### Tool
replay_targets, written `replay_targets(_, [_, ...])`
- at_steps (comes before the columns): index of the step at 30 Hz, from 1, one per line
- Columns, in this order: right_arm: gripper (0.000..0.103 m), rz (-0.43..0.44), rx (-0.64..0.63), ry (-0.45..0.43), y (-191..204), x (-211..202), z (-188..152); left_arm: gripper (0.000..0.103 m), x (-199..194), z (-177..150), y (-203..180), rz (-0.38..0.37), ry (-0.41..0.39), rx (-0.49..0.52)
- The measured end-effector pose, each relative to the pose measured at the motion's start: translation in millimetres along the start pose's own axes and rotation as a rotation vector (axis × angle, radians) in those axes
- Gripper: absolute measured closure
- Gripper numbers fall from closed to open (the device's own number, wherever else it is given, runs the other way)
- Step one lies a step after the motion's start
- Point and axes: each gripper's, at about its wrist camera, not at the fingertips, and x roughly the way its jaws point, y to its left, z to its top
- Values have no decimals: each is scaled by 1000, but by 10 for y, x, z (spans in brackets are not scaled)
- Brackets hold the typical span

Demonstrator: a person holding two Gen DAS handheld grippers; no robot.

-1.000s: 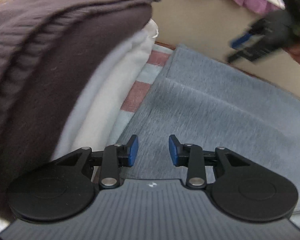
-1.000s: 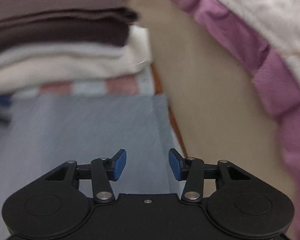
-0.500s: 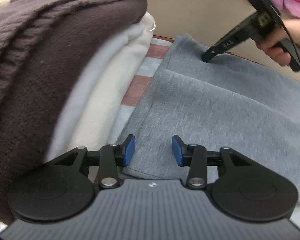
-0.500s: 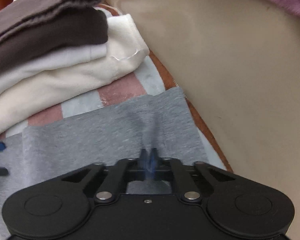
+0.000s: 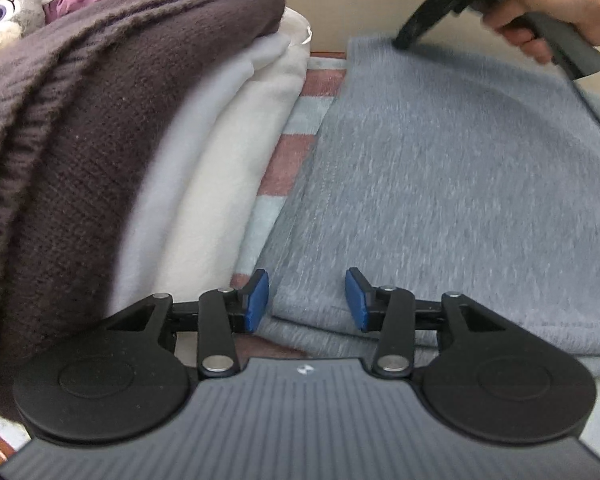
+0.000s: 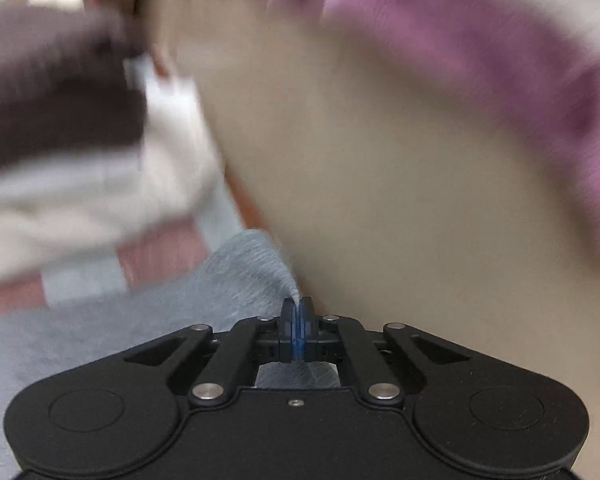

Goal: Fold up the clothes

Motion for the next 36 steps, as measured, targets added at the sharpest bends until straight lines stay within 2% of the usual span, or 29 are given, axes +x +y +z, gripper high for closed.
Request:
replay_targets(2, [69,-33,76,-62,4,-147,-72,61,-20,4,49,-29,8,-21])
replay_targets(3, [47,-43,150,-89,-39,-275,-126,61,-35,12,87,-54,13,-39])
replay_targets(4, [43,-48,229,-109,-89,-420,-196,60,-52,20,154,-96,19,-84])
replay_targets(6, [43,3,342,-123,-176,-751,-390,60,-100,41,305,-180,26,-189])
replay_targets(8, [45,114,326,-122,-121,-1075,-615,60,-151,59,432,-250,30,-282])
replay_targets(12, [47,350,155,-62,436,-1554,-1105,63,-160,44,486,-314,52,-353])
replay_targets(15, [51,480,50,-34,980,-1697,-1407,66,-111,29,480,-302,76,-381])
replay_targets(17, [55,487,34,-17,1250,-1657,-1526,66,-114,17,476,-300,77,-393])
replay_targets(18, [64,486,48,0,1325,-1597,-1567,66,-117,17,467,-296,77,-392])
replay_targets(19, [78,484,66,18,1388,-1530,-1604,66,-122,12,454,-295,77,-387])
replay_targets(20, [81,481,76,37,1425,-1461,-1625,66,-114,3,452,-296,81,-385])
replay_targets(23, [84,477,129,5,1350,-1414,-1649,62,-80,-10,418,-275,88,-379])
replay_targets(25, [84,489,225,18,1275,-1404,-1655,61,-56,-18,394,-261,93,-375])
replay_targets(27, [82,493,297,26,1227,-1388,-1673,54,-37,6,306,-229,62,-298])
replay_targets(28, [78,487,299,27,1235,-1387,-1677,56,-37,14,230,-198,40,-241])
replay_targets(29, [74,480,295,27,1250,-1402,-1680,67,-38,22,150,-166,18,-181])
replay_targets(30, [68,473,295,28,1282,-1391,-1681,96,-40,30,70,-134,-4,-122])
replay_targets(32, [62,471,308,29,1284,-1429,-1690,95,-121,43,-21,-106,-52,-45])
replay_targets(35, [61,466,341,46,1201,-1576,-1748,96,-454,94,-54,-14,-174,29])
replay_targets(36, [61,451,369,51,1100,-1703,-1822,96,-495,82,-81,21,-183,57])
